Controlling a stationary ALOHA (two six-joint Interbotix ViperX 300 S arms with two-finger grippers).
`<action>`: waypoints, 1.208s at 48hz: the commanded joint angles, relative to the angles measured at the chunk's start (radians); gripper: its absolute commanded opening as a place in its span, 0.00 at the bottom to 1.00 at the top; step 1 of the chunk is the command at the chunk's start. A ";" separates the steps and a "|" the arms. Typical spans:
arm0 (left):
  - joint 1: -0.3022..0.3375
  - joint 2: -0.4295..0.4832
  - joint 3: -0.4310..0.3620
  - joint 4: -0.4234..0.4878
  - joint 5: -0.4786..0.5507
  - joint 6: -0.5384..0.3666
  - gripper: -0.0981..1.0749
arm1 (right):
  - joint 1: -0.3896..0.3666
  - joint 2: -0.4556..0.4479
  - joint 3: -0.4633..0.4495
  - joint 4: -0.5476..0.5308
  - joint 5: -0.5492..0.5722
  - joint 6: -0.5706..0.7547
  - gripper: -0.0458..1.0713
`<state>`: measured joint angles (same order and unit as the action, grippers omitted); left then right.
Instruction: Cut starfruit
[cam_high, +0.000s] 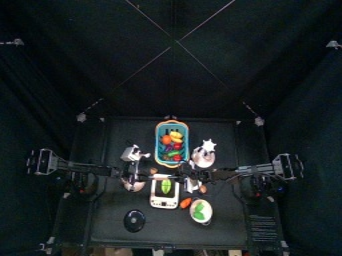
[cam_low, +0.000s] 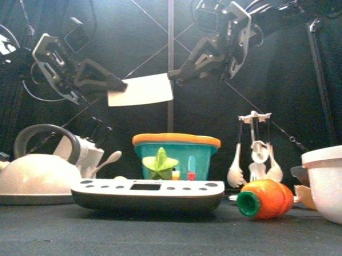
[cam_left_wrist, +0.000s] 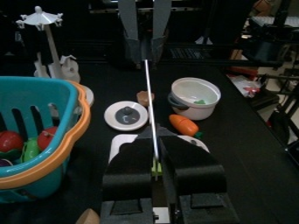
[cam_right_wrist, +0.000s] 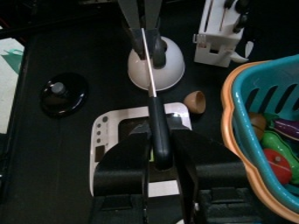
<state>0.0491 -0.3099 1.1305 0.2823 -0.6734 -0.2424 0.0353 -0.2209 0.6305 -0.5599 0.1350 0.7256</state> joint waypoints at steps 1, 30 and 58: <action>-0.017 0.011 0.003 0.002 0.002 -0.002 0.42 | 0.014 -0.017 0.003 0.009 0.040 -0.002 0.51; -0.034 0.198 -0.074 0.017 0.061 0.040 0.41 | 0.029 0.023 0.072 0.040 0.071 0.000 0.51; -0.032 0.224 -0.089 0.015 0.137 0.075 0.42 | 0.031 0.075 0.057 0.040 0.095 0.002 0.51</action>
<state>0.0199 -0.0874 1.0324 0.2930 -0.5461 -0.1687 0.0690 -0.1319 0.6918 -0.5231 0.2178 0.7256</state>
